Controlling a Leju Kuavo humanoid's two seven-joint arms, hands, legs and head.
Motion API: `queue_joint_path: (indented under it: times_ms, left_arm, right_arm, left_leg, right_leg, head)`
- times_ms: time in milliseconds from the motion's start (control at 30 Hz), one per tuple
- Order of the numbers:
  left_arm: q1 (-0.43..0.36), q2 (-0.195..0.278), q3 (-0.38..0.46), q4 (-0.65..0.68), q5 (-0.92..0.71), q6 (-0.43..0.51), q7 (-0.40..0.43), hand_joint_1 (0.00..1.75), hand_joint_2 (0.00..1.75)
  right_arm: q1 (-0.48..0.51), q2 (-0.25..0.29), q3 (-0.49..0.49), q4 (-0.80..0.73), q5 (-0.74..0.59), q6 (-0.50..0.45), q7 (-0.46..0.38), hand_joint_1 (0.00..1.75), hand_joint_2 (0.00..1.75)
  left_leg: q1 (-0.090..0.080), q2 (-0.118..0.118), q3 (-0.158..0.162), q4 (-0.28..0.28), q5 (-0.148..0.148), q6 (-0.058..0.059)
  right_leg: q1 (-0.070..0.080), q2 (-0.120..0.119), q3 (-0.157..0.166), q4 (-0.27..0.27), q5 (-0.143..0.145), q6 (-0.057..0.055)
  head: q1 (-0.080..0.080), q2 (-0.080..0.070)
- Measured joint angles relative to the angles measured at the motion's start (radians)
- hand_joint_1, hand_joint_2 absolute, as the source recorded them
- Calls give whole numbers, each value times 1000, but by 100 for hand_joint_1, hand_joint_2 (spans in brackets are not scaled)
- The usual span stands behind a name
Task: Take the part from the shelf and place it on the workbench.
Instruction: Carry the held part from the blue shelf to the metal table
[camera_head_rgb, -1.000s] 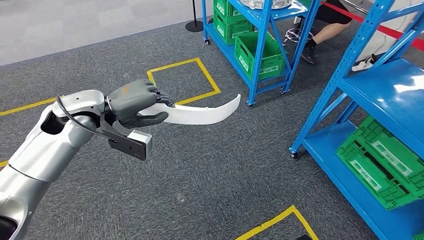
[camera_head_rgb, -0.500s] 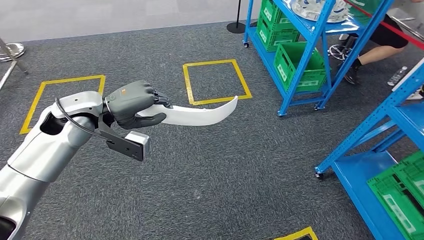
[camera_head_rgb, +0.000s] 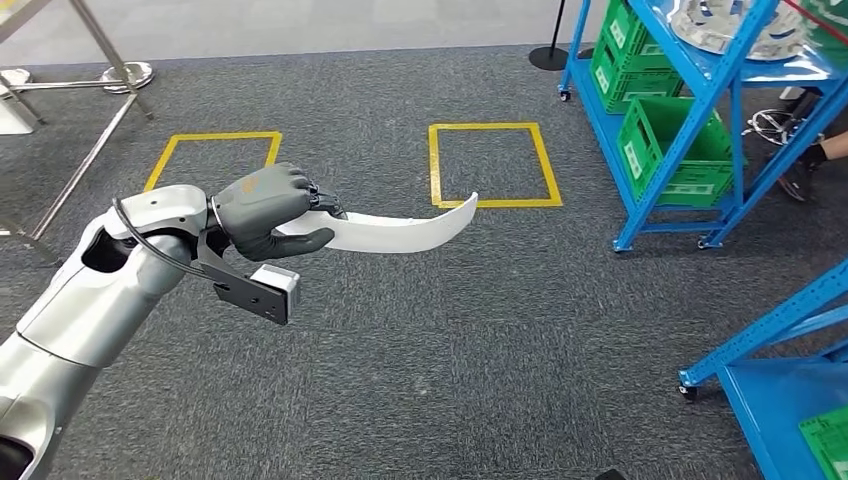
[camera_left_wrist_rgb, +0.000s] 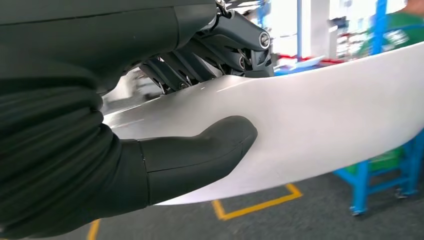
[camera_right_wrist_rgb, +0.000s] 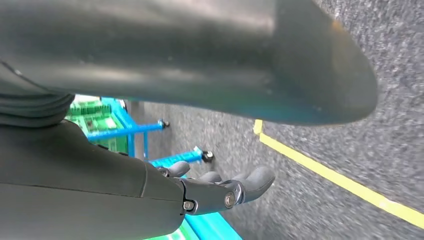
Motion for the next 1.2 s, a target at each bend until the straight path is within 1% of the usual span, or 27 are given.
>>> queue_joint_path:
  times_ms: [33, 67, 133, 167, 233, 267, 333, 367, 400, 433, 467, 500, 533, 567, 600, 667, 700, 767, 800, 833, 900, 967, 1000, 1033, 1067, 1133, 1200]
  left_arm:
    - [2, 3, 0, 0, 0, 0, 1, 175, 175]
    - [2, 5, 1, -2, 0, 0, 1, 175, 175]
    - [-1, 6, 2, -6, -1, -2, 5, 175, 175]
    - [-3, 6, 2, -7, -1, -4, 6, 175, 175]
    - [-5, 8, 3, -10, -2, -11, 11, 175, 175]
    - [-6, 9, 4, -11, -2, -15, 15, 175, 175]
    - [-9, 10, 7, -17, -3, -20, 25, 175, 175]
    - [-10, 8, 8, -21, -3, -23, 29, 175, 175]
    - [-9, 7, 9, -23, -3, -24, 31, 175, 175]
    - [-5, 5, 9, -26, -3, -25, 32, 175, 175]
    - [0, 5, 10, -28, -3, -26, 33, 175, 175]
    - [4, 7, 10, -31, -4, -27, 34, 175, 175]
    - [7, 9, 10, -34, -5, -27, 34, 175, 175]
    - [8, 12, 10, -37, -5, -28, 33, 175, 175]
    - [9, 14, 11, -40, -6, -29, 31, 175, 175]
    - [10, 19, 11, -44, -7, -29, 25, 175, 175]
    - [12, 23, 11, -45, -8, -29, 22, 175, 175]
    - [14, 33, 11, -46, -9, -28, 19, 175, 175]
    - [15, 38, 12, -46, -9, -27, 18, 175, 175]
    - [15, 41, 12, -47, -10, -27, 19, 175, 175]
    - [16, 42, 11, -47, -10, -26, 19, 175, 175]
    - [23, 40, 10, -46, -11, -26, 20, 175, 175]
    - [26, 39, 10, -46, -11, -25, 20, 175, 175]
    - [28, 39, 10, -45, -11, -25, 20, 175, 175]
    - [29, 39, 10, -45, -12, -24, 21, 175, 175]
    - [28, 39, 10, -46, -11, -21, 21, 175, 175]
    - [28, 38, 11, -47, -11, -19, 20, 175, 175]
  right_arm:
    - [0, 1, 0, 0, 0, 0, 0, 0, 0]
    - [0, 2, 0, 0, 0, -1, 0, 0, 0]
    - [-1, 6, 0, 0, 0, -3, 0, 0, 0]
    - [-2, 7, 0, 0, 0, -4, 0, 0, 0]
    - [-5, 10, 0, 0, 0, -6, 0, 0, 0]
    - [-7, 11, 0, 0, 0, -7, 0, 0, 0]
    - [-9, 14, 0, 0, 0, -9, -3, 0, 0]
    - [-8, 15, 0, 0, 0, -9, -4, 0, 0]
    - [-6, 16, 0, 0, 0, -10, -6, 0, 0]
    - [-4, 16, 0, 0, 1, -10, -6, 0, 0]
    - [-2, 16, 0, 0, 1, -9, -6, 0, 0]
    - [-1, 16, 0, 0, 2, -8, -6, 0, 0]
    - [-1, 15, 0, 0, 3, -7, -6, 0, 0]
    - [0, 13, 0, 0, 4, -5, -6, 0, 0]
    - [0, 12, 1, 0, 5, -2, -6, 0, 0]
    - [2, 6, 2, 0, 9, 5, -13, 0, 0]
    - [3, 3, 2, 0, 10, 9, -16, 0, 0]
    - [3, -3, 2, 0, 11, 15, -17, 0, 0]
    - [2, -6, 2, 0, 11, 18, -15, 0, 0]
    - [2, -9, 3, 0, 11, 20, -15, 0, 0]
    - [5, -13, 3, 0, 9, 21, -13, 0, 0]
    - [9, -16, 2, 0, 6, 21, -10, 0, 0]
    - [9, -16, 2, 0, 5, 21, -9, 0, 0]
    - [9, -17, 2, 0, 3, 21, -9, 0, 0]
    - [9, -17, 2, 0, 3, 21, -9, 0, 0]
    - [8, -17, 2, 0, 2, 22, -9, 0, 0]
    - [7, -19, 3, 0, 3, 24, -10, 0, 0]
  left_leg:
    - [0, 7, 26, -48, 28, 1]
    - [-1, 26, 66, -121, 59, 4]
    - [-9, 64, 133, -241, 96, 16]
    - [-13, 72, 146, -267, 99, 23]
    - [-15, 50, 145, -272, 100, 35]
    - [-14, 37, 146, -275, 103, 40]
    - [-7, 14, 148, -281, 108, 51]
    - [-3, 2, 148, -283, 110, 54]
    - [-2, -10, 147, -283, 111, 56]
    - [-2, -24, 146, -282, 111, 57]
    - [-1, -38, 145, -280, 111, 57]
    - [-1, -53, 144, -278, 111, 57]
    - [0, -67, 143, -275, 111, 56]
    - [2, -81, 142, -271, 110, 53]
    - [2, -93, 140, -268, 110, 48]
    - [3, -119, 133, -265, 112, 34]
    - [4, -131, 129, -267, 115, 25]
    - [7, -148, 123, -272, 122, 11]
    - [5, -131, 116, -264, 117, 6]
    - [3, -100, 101, -237, 100, 3]
    - [1, -26, 47, -121, 37, 0]
    - [3, -2, -6, -3, -8, -4]
    - [4, 1, -11, 12, -5, -4]
    - [4, 4, 4, -13, 14, -3]
    - [3, 15, 39, -74, 47, 1]
    - [-6, 66, 115, -212, 90, 15]
    - [-15, 89, 143, -269, 97, 30]
  right_leg:
    - [0, -13, 2, 1, -2, 1]
    - [1, -27, 5, 1, -5, 3]
    - [6, -51, 10, 5, -12, 12]
    - [9, -63, 12, 6, -14, 16]
    - [10, -85, 17, 5, -17, 25]
    - [8, -80, 18, 9, -22, 31]
    - [3, -26, 0, 57, -54, 43]
    - [0, 11, -25, 110, -83, 48]
    - [0, 34, -58, 177, -113, 50]
    - [0, 43, -91, 241, -136, 52]
    - [-1, 46, -114, 279, -142, 53]
    - [-1, 47, -120, 282, -129, 53]
    - [-3, 50, -105, 244, -100, 52]
    - [-5, 61, -75, 177, -62, 53]
    - [-9, 88, -42, 110, -37, 54]
    - [-13, 125, -4, 26, -16, 51]
    - [-11, 130, 0, 17, -20, 46]
    - [-10, 103, 4, 12, -14, 31]
    - [-11, 91, 6, 8, -10, 23]
    - [-11, 77, 8, 4, -7, 15]
    - [-7, 49, 9, 0, -6, 5]
    - [-2, 19, 9, 1, -9, 1]
    - [-1, 5, 9, 1, -10, 1]
    - [-1, -9, 11, 2, -12, 1]
    - [0, -23, 14, 2, -15, 3]
    - [5, -48, 20, 5, -22, 9]
    - [10, -72, 24, 6, -27, 18]
  head:
    - [0, 0]
    - [0, 0]
    - [1, 0]
    - [2, 0]
    - [4, 0]
    - [4, 0]
    - [6, 0]
    - [7, 0]
    - [9, 0]
    - [10, 0]
    - [11, 0]
    - [11, 0]
    - [11, 0]
    - [11, 0]
    - [11, 0]
    - [10, 0]
    - [10, 0]
    - [10, 0]
    - [8, 0]
    - [5, 0]
    - [-2, 0]
    - [-3, 0]
    - [-4, 0]
    - [-4, 0]
    - [-4, 0]
    - [-3, 0]
    - [-3, 0]
